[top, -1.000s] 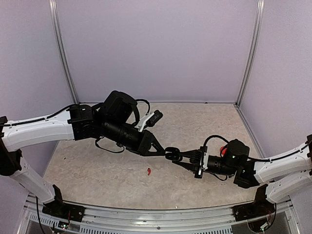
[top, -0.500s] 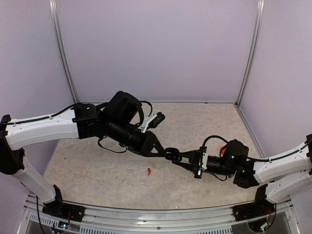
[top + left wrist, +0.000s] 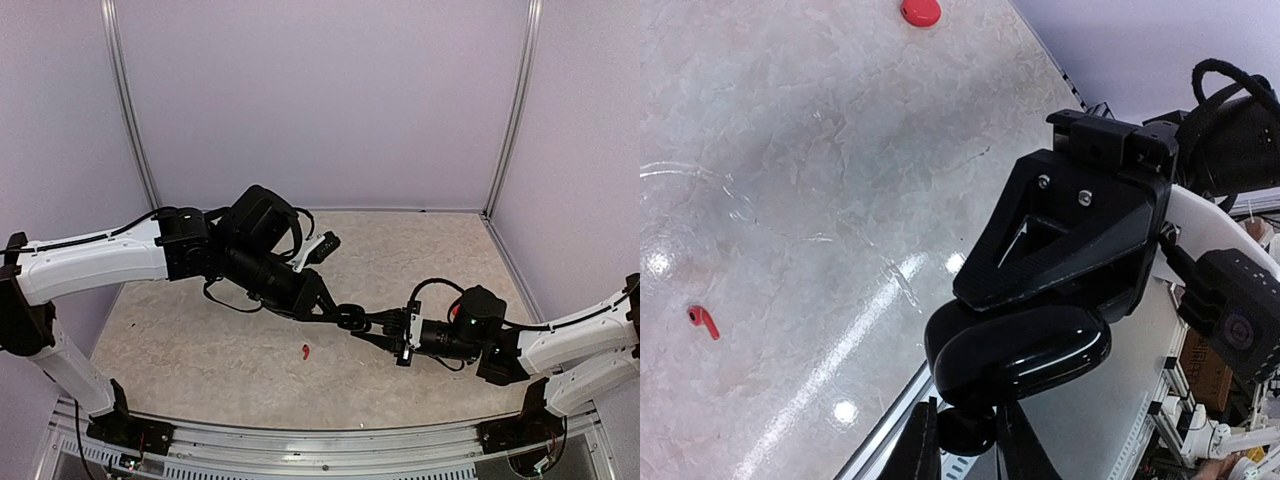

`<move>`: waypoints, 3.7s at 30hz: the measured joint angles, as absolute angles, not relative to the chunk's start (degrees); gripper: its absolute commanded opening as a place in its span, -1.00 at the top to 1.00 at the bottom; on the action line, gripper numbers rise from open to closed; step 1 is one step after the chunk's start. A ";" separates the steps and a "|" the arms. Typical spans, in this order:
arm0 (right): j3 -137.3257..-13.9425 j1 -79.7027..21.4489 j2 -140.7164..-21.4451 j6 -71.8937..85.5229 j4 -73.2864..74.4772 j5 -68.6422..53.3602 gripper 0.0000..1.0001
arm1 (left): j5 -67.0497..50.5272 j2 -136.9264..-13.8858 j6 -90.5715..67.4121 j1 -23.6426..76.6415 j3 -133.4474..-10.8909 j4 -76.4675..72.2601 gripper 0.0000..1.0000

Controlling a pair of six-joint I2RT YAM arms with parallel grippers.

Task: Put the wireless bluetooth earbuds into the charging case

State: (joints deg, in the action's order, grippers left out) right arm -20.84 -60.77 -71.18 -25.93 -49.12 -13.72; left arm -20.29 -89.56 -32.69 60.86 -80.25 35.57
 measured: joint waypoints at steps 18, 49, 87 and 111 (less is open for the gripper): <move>-20.86 -61.10 -72.58 -27.38 -48.69 -14.17 1.00 | -19.20 -91.90 -32.69 61.19 -82.67 39.46 0.71; -20.43 -61.12 -72.55 -24.84 -50.89 -15.29 1.00 | -18.17 -92.36 -31.94 61.14 -83.61 39.79 0.44; -20.10 -61.76 -68.12 -21.04 -55.57 -16.23 1.00 | -10.66 -68.31 -20.45 64.34 -63.55 15.97 -0.98; -23.79 -61.69 -55.09 -12.05 -39.81 -27.44 1.00 | -2.70 -62.98 5.02 70.85 -52.84 -1.98 -0.98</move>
State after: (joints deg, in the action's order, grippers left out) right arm -23.79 -61.69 -55.09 -12.05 -39.81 -27.44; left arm -2.70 -62.98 5.02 70.85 -52.84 -1.98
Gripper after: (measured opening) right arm 0.227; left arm 0.989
